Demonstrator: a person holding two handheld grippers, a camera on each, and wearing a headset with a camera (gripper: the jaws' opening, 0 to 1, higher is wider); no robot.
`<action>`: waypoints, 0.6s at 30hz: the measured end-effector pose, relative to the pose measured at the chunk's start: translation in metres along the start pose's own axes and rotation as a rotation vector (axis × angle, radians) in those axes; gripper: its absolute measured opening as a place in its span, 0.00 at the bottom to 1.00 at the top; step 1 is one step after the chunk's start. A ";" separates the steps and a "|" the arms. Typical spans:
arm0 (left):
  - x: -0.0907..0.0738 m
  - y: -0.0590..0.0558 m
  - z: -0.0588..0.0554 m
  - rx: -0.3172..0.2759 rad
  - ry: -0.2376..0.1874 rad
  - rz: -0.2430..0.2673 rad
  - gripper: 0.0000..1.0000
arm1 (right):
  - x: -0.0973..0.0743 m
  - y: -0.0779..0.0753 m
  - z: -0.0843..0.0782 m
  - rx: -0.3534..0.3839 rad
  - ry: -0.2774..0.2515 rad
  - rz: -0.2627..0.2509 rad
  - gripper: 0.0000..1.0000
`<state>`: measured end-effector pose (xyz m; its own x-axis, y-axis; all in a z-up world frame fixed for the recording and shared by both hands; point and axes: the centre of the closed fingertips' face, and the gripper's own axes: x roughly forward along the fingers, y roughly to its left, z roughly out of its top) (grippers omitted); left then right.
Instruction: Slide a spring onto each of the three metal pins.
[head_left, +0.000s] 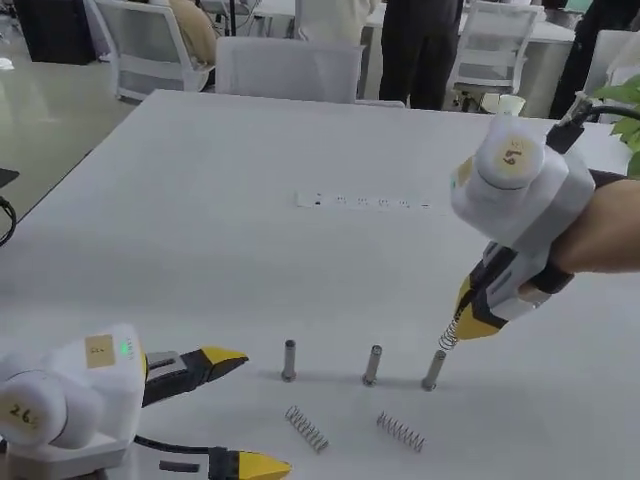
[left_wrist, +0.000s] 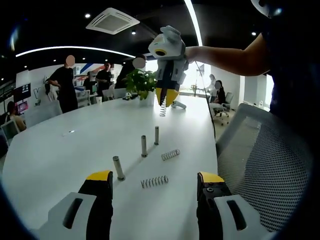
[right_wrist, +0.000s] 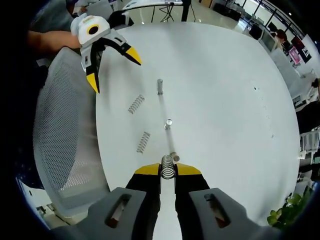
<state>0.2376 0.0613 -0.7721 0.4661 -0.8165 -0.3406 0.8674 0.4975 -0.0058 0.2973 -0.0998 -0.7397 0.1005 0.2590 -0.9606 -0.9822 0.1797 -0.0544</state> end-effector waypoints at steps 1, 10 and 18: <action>0.000 0.000 0.000 0.001 0.000 0.001 0.65 | 0.001 -0.001 0.000 0.003 -0.002 -0.001 0.07; -0.001 0.003 0.000 -0.002 0.004 0.005 0.65 | 0.008 -0.008 -0.003 0.035 -0.007 0.011 0.07; -0.003 0.004 -0.001 -0.004 0.005 0.008 0.64 | 0.016 -0.013 -0.006 0.040 0.009 0.013 0.07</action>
<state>0.2397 0.0656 -0.7719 0.4719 -0.8110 -0.3458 0.8630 0.5051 -0.0071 0.3104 -0.1032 -0.7557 0.0864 0.2529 -0.9636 -0.9762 0.2144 -0.0312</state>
